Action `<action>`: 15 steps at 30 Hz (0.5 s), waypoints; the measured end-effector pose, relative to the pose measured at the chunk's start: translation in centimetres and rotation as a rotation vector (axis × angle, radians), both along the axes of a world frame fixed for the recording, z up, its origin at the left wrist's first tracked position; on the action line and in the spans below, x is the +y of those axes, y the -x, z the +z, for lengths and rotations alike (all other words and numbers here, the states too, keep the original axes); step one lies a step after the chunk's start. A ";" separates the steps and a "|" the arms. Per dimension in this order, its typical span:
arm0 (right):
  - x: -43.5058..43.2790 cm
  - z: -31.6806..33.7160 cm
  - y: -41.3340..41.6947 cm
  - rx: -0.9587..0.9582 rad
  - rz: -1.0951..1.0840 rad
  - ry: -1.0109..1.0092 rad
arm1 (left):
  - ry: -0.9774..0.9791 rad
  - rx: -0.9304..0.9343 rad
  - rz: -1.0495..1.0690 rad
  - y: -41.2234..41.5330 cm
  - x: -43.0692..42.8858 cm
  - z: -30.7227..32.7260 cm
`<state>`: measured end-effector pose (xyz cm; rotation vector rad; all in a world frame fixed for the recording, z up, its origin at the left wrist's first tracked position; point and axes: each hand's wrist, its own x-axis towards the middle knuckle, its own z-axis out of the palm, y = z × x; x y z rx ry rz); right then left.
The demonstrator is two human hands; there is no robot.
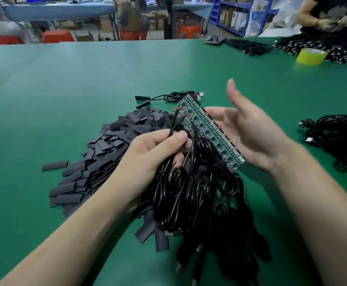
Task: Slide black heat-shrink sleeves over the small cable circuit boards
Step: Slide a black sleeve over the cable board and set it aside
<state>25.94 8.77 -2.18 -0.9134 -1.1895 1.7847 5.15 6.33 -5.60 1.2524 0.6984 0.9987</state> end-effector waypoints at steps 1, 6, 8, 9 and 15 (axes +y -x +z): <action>-0.1 0.2 -0.6 -0.071 0.003 -0.024 | -0.008 0.017 0.041 0.1 0.0 0.0; -0.3 0.0 -0.4 -0.501 -0.095 -0.381 | -0.080 0.075 0.096 -0.1 -0.1 -0.2; -0.3 0.0 0.4 -0.564 -0.127 -0.490 | -0.129 0.110 0.098 0.1 -0.2 -0.1; -0.3 0.0 0.5 -0.549 -0.129 -0.496 | -0.142 0.116 0.109 0.1 -0.2 0.0; -0.8 1.9 -0.7 -0.614 0.000 -0.567 | -0.209 0.108 0.014 0.7 -0.4 0.2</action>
